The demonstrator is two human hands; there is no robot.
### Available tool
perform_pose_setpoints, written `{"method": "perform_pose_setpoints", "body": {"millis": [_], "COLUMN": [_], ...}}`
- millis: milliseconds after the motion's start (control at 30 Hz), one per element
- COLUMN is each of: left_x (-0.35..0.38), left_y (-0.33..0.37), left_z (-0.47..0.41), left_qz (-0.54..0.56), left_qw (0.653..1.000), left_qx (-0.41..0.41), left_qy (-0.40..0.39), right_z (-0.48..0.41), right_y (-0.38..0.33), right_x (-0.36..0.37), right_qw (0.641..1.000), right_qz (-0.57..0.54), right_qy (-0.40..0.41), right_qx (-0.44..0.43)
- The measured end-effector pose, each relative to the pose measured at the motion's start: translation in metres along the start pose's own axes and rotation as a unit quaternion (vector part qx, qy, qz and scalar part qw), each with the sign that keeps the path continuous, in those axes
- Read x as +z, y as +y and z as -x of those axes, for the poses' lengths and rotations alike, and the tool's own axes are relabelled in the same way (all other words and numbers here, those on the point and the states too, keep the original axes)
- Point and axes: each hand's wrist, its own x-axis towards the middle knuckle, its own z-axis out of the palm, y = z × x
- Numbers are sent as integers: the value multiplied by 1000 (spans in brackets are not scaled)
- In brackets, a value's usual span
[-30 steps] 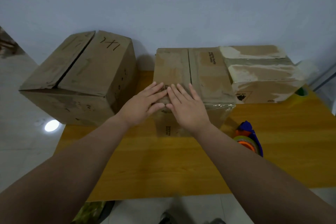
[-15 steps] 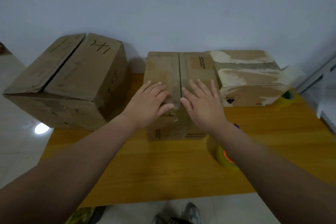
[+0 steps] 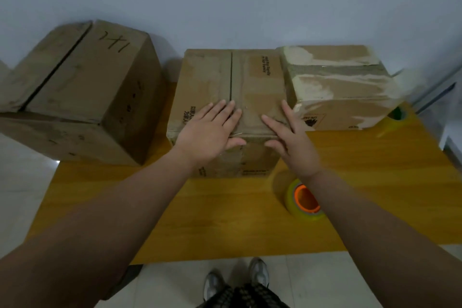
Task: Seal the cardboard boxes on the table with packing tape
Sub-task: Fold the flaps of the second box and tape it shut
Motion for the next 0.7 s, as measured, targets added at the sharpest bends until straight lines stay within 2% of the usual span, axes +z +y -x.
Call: {"method": "perform_pose_setpoints", "body": {"millis": [67, 133, 200, 300, 533, 700], "left_x": [-1, -6, -13, -20, -20, -12], "left_y": [2, 4, 10, 34, 54, 53], "left_z": [0, 0, 0, -13, -51, -41], "left_qz": [-8, 1, 36, 81, 5, 17], "left_qw": [1000, 1000, 999, 996, 999, 998], "left_qx": [3, -8, -14, 13, 47, 56], "left_qy": [-12, -19, -6, 30, -6, 15], "right_z": [2, 1, -2, -5, -5, 5], "right_y": [10, 13, 9, 5, 11, -2], "right_x": [-2, -7, -13, -15, -20, -1], "right_qw": [997, 995, 996, 996, 980, 970], "right_qz": [56, 56, 3, -72, -134, -203], "right_qy": [-25, -56, -80, -59, -129, -61], "right_qx": [-47, -63, -34, 8, 68, 118]}}
